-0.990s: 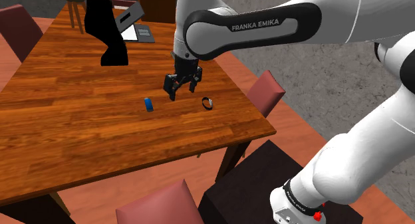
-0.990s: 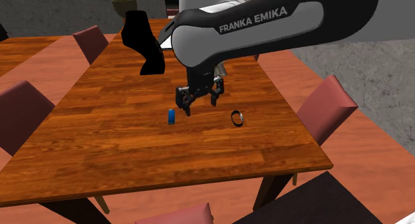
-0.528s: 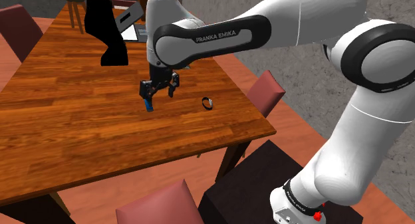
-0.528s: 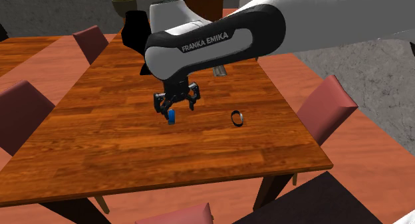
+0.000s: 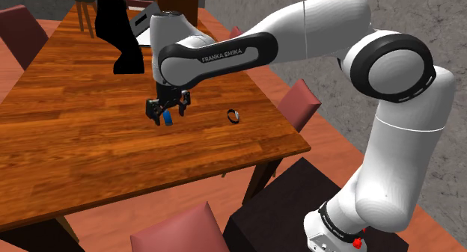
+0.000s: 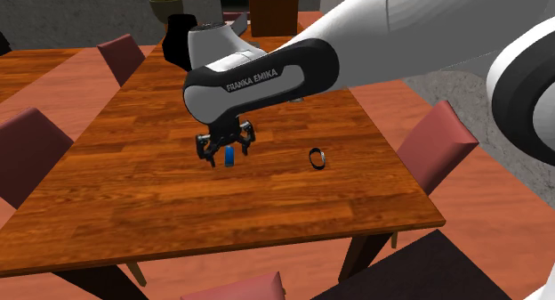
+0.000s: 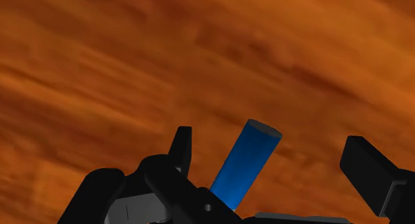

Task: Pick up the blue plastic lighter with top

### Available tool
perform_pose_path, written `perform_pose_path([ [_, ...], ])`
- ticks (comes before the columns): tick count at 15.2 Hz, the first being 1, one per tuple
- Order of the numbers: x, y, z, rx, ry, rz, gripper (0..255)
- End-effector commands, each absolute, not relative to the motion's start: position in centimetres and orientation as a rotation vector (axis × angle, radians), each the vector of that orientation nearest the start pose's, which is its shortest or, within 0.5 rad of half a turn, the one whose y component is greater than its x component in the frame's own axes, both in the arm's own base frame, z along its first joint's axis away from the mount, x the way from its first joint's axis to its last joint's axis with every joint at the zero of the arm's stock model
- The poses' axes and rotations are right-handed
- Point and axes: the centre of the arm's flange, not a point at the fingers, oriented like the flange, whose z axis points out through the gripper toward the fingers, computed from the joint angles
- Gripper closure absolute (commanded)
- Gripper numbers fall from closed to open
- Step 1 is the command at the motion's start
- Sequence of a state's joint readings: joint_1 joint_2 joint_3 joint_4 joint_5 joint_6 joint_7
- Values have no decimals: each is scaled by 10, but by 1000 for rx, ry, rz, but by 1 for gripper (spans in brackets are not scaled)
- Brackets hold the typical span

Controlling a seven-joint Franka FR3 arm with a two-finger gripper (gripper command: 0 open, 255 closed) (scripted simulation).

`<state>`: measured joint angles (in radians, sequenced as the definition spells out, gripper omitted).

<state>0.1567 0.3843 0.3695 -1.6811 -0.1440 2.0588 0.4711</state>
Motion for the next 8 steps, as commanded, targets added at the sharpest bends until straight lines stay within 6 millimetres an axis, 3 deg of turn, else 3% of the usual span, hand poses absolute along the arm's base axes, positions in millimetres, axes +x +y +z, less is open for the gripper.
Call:
perform_pose_path([
  [1, 585, 303, 382, -3121, -149, -25, 0],
  [4, 585, 303, 373, -3121, -149, -25, 0],
  [5, 585, 303, 373, -3121, -149, -24, 255],
  [8, 584, 303, 372, -3121, -149, -24, 255],
])
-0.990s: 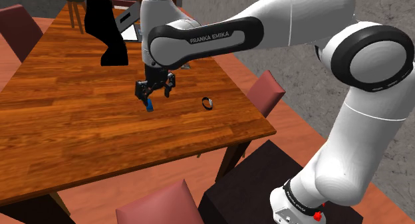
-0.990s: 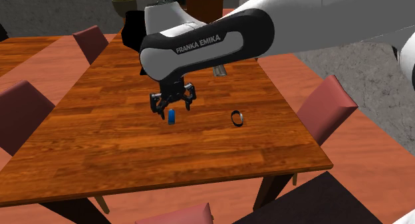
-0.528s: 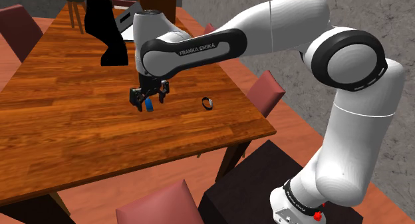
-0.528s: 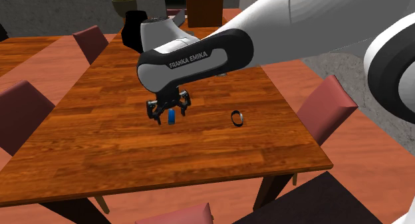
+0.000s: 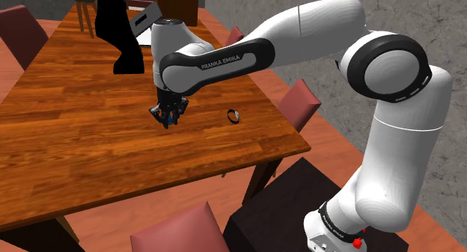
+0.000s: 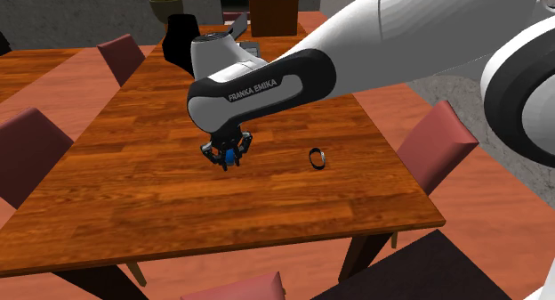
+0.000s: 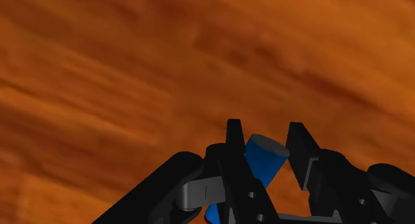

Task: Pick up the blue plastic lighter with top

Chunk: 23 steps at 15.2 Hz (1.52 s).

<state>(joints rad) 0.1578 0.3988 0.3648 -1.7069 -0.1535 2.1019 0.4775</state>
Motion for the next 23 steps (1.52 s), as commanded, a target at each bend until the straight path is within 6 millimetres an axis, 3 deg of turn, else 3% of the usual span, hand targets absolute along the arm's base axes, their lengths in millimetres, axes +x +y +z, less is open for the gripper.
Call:
perform_pose_path([
  [1, 584, 303, 372, -3121, -149, -24, 255],
  [6, 585, 303, 373, -3121, -149, -25, 255],
  [21, 585, 303, 453, -3121, -149, -25, 255],
  [23, 585, 303, 453, -3121, -149, -25, 255],
])
